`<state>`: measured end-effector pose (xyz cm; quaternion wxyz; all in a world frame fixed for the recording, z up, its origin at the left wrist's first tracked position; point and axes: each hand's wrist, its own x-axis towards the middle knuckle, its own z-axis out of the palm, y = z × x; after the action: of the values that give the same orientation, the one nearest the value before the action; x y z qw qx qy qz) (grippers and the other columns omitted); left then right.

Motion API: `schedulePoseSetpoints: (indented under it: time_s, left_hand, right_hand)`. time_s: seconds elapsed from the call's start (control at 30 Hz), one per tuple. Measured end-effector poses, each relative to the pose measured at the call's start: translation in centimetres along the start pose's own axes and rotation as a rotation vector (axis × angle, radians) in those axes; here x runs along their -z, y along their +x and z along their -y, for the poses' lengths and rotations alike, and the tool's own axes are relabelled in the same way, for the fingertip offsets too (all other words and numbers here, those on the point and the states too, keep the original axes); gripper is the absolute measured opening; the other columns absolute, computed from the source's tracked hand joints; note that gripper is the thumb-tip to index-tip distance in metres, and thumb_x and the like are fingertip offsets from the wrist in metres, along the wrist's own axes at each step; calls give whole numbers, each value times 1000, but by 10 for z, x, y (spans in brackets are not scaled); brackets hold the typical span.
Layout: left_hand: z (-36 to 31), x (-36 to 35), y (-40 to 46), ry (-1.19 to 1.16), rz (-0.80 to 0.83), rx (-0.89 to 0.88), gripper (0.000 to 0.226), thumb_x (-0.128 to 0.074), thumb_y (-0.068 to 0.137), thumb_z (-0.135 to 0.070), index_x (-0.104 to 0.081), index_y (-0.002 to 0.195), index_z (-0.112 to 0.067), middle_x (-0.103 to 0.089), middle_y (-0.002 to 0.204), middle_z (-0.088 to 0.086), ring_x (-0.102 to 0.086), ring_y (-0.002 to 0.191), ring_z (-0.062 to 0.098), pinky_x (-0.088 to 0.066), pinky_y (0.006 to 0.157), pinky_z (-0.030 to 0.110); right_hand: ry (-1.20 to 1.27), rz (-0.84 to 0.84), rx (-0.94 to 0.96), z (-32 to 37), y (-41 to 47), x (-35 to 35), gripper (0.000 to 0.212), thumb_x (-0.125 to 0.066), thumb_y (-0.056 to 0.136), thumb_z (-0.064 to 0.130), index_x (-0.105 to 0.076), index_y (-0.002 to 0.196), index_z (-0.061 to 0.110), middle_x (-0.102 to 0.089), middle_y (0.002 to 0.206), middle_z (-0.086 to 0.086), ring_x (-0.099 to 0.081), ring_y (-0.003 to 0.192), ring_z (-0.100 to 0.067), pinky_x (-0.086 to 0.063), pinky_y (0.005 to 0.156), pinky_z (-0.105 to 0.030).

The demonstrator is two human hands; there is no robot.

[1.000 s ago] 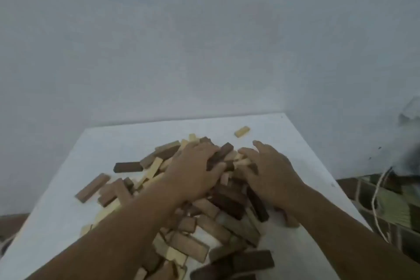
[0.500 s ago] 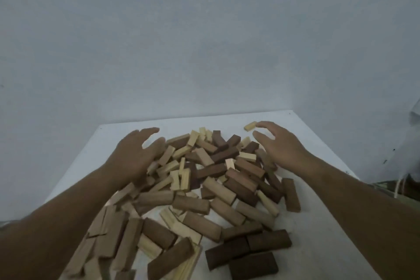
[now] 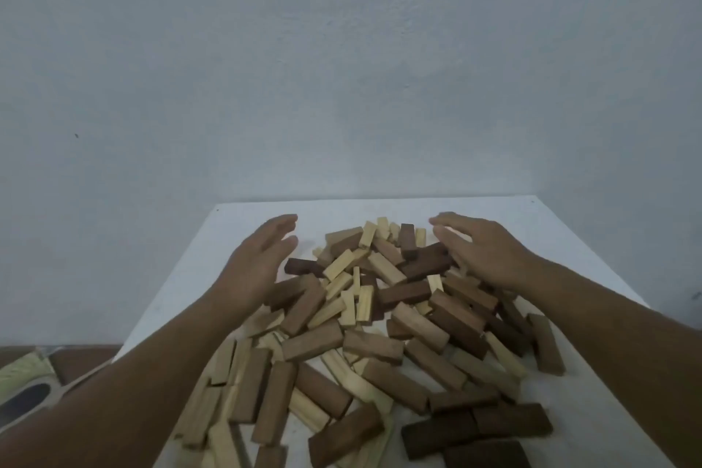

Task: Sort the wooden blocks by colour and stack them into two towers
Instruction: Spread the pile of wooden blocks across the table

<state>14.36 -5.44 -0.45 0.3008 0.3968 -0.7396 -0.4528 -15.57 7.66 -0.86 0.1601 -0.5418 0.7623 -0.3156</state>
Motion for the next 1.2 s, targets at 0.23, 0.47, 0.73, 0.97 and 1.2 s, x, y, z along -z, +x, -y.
schedulePoseSetpoints:
  time_s: [0.23,0.47,0.73,0.97,1.2]
  left_hand:
    - [45,35,-96,419,49,1,41,-24,94,-71,-46,124,-55,-43,138,-25,-34,135,2,-20,111,29]
    - [33,-10,-116,295,-281,51,40,-30,106,-36,-46,142,-26,-41,153,-2,-28,146,18,-11,120,46]
    - [22,1,-192,556,124,-146,77,-29,77,-86,-19,148,-57,9,160,-25,13,150,6,-1,123,51]
    - [13,-46,-189,836,7,-9,95,20,70,-81,6,155,-41,18,165,0,23,149,30,7,117,65]
    - [-34,-87,-175,769,-73,-458,32,-37,97,-47,-59,118,-39,-57,131,-18,-41,136,13,-6,122,52]
  right_hand:
    - [-342,-11,-108,-7,-130,-26,73,-18,82,76,-18,149,46,-5,163,11,-8,149,-19,-18,118,-50]
    - [-279,-190,-147,21,-133,-52,58,-21,90,64,-33,143,41,-10,163,5,-9,149,-27,-16,118,-60]
    - [-451,56,-102,57,-215,-74,70,-20,90,75,4,150,48,22,163,3,16,150,-33,-1,119,-58]
    - [-413,107,-135,62,-209,-79,75,-27,91,74,3,152,45,24,162,-1,25,147,-36,6,119,-59]
    - [-349,-25,-138,20,-217,-30,52,-17,104,46,-13,154,32,-7,165,5,0,152,-25,0,122,-52]
